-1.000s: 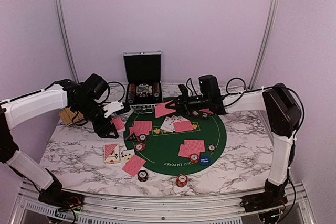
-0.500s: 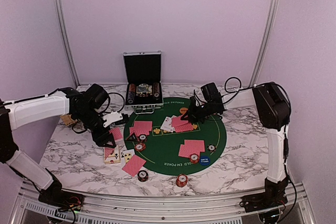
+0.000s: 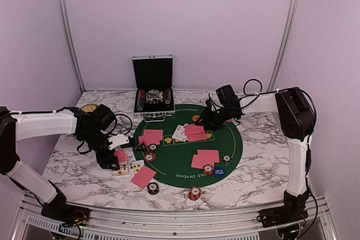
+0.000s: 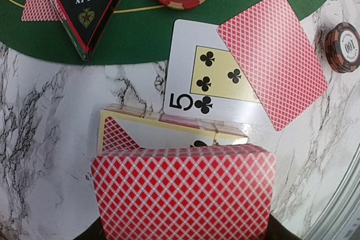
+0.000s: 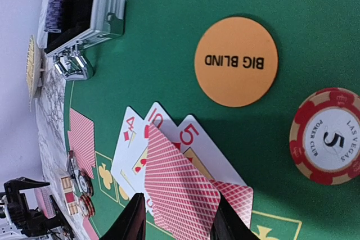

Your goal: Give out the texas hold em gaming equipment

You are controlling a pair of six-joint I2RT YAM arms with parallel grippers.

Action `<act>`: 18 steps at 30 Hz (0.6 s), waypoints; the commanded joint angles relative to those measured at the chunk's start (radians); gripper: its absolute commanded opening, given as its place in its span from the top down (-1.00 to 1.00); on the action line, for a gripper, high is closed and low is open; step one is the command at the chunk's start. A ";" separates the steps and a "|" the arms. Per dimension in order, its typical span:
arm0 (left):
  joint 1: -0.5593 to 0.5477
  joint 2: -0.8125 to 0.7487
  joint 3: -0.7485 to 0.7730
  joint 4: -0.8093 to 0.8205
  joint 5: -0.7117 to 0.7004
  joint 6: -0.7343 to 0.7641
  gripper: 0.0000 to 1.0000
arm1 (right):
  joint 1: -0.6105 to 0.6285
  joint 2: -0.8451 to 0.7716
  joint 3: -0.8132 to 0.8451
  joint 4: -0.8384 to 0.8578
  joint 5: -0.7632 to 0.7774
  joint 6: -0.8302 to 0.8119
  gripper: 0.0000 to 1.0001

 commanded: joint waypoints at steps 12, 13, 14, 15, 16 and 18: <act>0.189 -0.076 -0.107 0.040 -0.043 0.114 1.00 | 0.044 -0.224 -0.034 -0.066 0.038 -0.021 -0.29; 0.202 -0.076 -0.115 0.044 -0.043 0.119 1.00 | 0.044 -0.232 -0.039 -0.069 0.037 -0.020 -0.34; 0.215 -0.076 -0.122 0.048 -0.043 0.125 1.00 | 0.044 -0.241 -0.046 -0.072 0.038 -0.021 -0.40; 0.231 -0.073 -0.129 0.056 -0.043 0.129 1.00 | 0.045 -0.249 -0.054 -0.074 0.037 -0.020 -0.46; 0.256 -0.070 -0.133 0.061 -0.043 0.133 1.00 | 0.044 -0.257 -0.061 -0.075 0.038 -0.020 -0.50; 0.287 -0.057 -0.136 0.074 -0.040 0.137 1.00 | 0.044 -0.276 -0.079 -0.074 0.040 -0.019 -0.58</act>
